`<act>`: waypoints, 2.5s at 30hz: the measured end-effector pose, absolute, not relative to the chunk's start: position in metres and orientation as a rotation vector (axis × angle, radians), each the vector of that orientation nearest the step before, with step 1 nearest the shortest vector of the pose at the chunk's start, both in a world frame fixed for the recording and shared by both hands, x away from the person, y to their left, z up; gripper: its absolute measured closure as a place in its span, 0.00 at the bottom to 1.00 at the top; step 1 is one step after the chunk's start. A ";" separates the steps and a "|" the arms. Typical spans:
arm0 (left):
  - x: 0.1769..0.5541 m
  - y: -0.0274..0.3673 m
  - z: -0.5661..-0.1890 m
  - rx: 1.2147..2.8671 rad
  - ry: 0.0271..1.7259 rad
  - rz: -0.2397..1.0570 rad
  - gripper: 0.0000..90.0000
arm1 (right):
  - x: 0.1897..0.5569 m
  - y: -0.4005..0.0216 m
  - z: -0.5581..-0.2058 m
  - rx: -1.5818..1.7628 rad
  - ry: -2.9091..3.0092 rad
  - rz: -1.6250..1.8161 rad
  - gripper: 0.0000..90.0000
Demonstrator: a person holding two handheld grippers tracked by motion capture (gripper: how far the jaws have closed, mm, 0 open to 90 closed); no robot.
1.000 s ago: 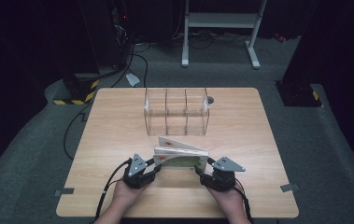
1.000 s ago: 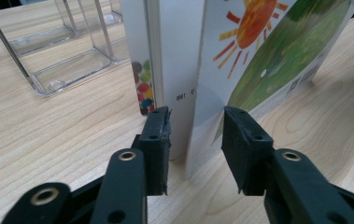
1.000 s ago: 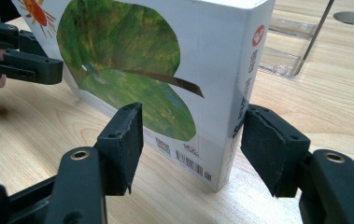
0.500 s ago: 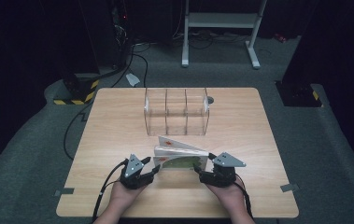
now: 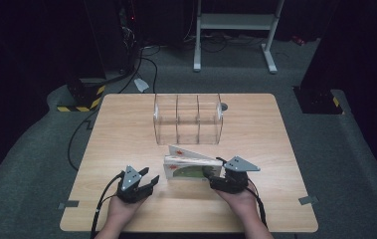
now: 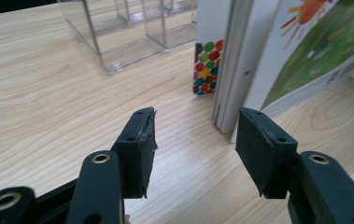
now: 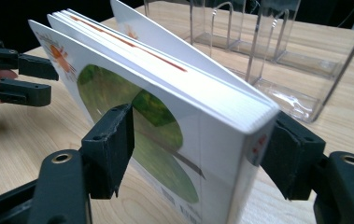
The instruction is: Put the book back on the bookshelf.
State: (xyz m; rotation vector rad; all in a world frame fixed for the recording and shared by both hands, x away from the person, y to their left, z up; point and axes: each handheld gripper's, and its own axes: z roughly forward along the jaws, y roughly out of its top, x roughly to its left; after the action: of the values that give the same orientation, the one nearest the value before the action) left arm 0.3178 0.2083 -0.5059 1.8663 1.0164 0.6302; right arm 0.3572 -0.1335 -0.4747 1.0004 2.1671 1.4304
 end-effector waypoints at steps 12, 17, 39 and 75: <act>0.319 0.221 -0.508 1.889 1.092 0.627 0.51 | 0.358 -0.128 -0.470 0.949 2.149 1.456 0.41; 0.321 0.222 -0.509 1.895 1.112 0.632 0.51 | 0.357 -0.130 -0.470 0.950 2.146 1.485 0.45; 0.346 0.241 -0.517 1.938 1.249 0.655 0.41 | 0.345 -0.130 -0.472 0.858 2.186 1.528 0.72; 0.379 0.241 -0.527 1.948 1.376 0.685 0.37 | 0.320 -0.158 -0.471 0.922 2.090 1.441 0.82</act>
State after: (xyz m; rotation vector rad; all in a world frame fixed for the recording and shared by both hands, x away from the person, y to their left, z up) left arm 0.3794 0.2411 -0.5273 1.9483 1.3763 0.6850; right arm 0.3199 -0.1578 -0.4712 0.9224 2.0897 1.4411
